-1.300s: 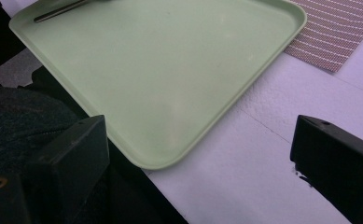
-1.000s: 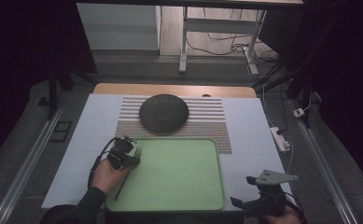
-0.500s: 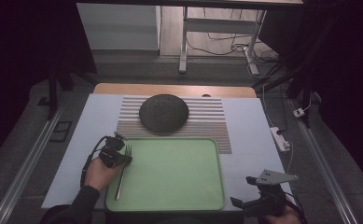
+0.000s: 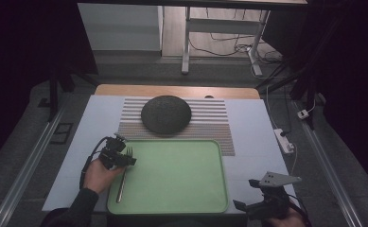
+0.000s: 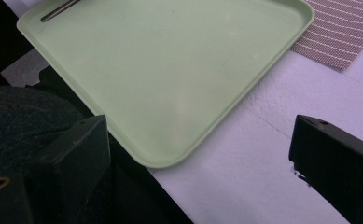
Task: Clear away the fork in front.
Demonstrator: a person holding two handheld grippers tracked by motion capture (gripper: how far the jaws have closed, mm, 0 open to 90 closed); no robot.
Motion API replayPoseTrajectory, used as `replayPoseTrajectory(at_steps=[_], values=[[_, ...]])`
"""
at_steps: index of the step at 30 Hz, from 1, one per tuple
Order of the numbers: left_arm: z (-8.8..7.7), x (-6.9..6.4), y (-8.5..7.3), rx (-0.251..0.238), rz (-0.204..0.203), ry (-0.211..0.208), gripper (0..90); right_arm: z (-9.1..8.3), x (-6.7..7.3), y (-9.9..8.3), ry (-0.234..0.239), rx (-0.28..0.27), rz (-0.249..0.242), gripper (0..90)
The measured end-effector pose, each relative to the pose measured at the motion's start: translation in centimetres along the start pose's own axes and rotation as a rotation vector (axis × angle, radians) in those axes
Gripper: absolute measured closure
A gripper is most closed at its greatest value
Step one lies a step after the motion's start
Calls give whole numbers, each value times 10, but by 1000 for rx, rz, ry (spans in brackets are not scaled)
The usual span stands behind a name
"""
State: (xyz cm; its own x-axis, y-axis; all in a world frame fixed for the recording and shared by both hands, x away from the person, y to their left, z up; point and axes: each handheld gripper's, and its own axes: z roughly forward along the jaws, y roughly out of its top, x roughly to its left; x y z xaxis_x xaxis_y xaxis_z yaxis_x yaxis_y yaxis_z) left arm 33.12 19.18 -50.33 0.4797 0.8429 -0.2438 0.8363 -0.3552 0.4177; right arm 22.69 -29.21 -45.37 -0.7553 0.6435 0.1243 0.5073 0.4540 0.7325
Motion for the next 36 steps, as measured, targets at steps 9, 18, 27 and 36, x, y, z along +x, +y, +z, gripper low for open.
replayPoseTrajectory(at_steps=[9, 18, 27, 36], values=[[-14, -2, -4, -48, 30, -39, 584, 1, 0, 0, 4, 7, -1, 53], [-27, -8, -12, -102, 67, -72, 417, 1, 0, 0, 6, 10, 1, 53], [-46, -17, -23, -166, 104, -106, 267, 1, 0, 0, 4, 9, 6, 54], [-64, -17, -49, -219, 103, -125, 159, 1, -1, 0, 4, 12, 11, 54]])
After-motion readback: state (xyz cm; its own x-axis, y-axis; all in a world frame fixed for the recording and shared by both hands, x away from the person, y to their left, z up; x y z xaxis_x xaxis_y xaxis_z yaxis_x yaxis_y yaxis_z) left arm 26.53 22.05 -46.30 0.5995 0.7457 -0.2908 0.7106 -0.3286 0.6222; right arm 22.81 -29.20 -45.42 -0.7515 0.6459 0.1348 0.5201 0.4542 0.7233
